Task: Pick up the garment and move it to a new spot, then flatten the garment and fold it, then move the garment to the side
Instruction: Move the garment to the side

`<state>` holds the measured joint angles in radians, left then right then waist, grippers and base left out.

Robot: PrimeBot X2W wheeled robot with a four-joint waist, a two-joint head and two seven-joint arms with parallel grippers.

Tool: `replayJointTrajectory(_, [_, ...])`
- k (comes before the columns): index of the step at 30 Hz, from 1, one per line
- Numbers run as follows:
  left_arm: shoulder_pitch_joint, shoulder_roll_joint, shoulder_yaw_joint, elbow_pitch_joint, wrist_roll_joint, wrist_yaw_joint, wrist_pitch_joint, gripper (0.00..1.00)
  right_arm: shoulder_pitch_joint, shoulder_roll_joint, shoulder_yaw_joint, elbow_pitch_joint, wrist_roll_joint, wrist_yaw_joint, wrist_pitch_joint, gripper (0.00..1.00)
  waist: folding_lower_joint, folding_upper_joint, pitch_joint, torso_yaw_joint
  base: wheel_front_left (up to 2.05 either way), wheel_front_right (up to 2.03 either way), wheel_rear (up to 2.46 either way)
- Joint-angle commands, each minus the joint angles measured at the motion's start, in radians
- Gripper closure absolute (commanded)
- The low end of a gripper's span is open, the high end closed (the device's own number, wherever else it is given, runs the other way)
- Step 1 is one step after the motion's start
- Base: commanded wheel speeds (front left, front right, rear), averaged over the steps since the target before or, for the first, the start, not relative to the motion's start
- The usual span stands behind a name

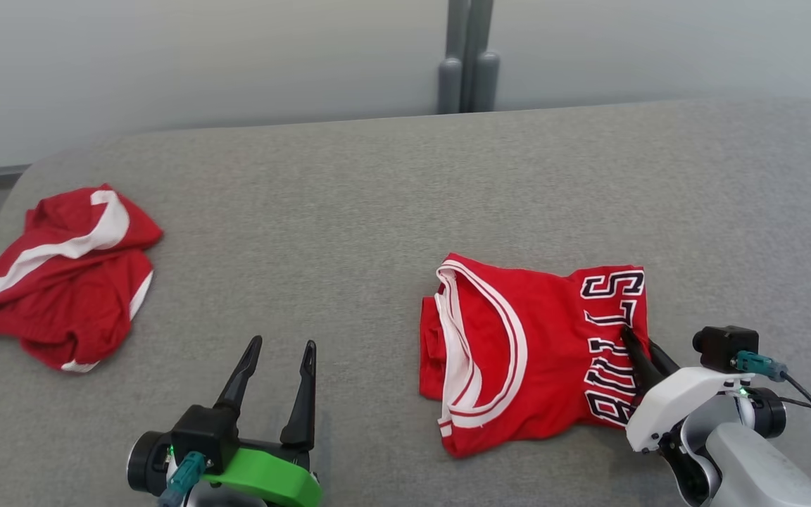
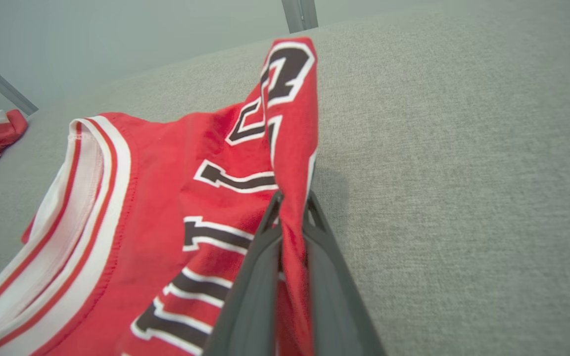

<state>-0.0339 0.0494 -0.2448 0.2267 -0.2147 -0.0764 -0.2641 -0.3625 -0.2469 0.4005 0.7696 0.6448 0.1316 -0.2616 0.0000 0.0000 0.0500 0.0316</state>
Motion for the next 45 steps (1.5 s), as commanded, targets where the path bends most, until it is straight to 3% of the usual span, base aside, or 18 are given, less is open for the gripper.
replayJointTrajectory(1, [-0.018, 0.003, 0.0, -0.006, 0.003, -0.003, 0.001, 0.0, 0.004, 0.0, -0.012, -0.008, -0.019, -0.002, -0.004, 1.0, 0.0, 0.0, 0.0, -0.147, 0.0, 0.0, 0.0])
replayJointTrajectory(17, [-0.085, 0.003, -0.027, -0.014, 0.056, -0.025, 0.001, 0.0, -0.014, 0.053, -0.031, -0.037, -0.045, -0.002, -0.004, 1.0, 0.0, 0.0, 0.056, -0.45, 0.0, 0.0, 0.0])
replayJointTrajectory(24, [-0.113, 0.004, -0.041, -0.023, 0.078, -0.037, 0.001, 0.0, -0.017, 0.066, -0.022, -0.047, -0.03, -0.002, -0.004, 1.0, 0.0, 0.0, 0.088, -0.529, 0.0, 0.0, 0.0])
replayJointTrajectory(31, [-0.148, 0.004, -0.07, -0.024, 0.1, -0.046, 0.001, 0.0, -0.04, 0.076, -0.054, -0.072, -0.043, -0.002, -0.004, 1.0, 0.0, 0.0, 0.146, -0.509, 0.0, 0.0, 0.0])
replayJointTrajectory(45, [-0.224, 0.01, -0.088, -0.013, 0.141, -0.055, 0.001, 0.0, -0.308, 0.019, -0.18, -0.051, -0.16, -0.002, -0.004, 1.0, 0.0, 0.0, 0.34, -0.325, 0.0, 0.0, 0.0])
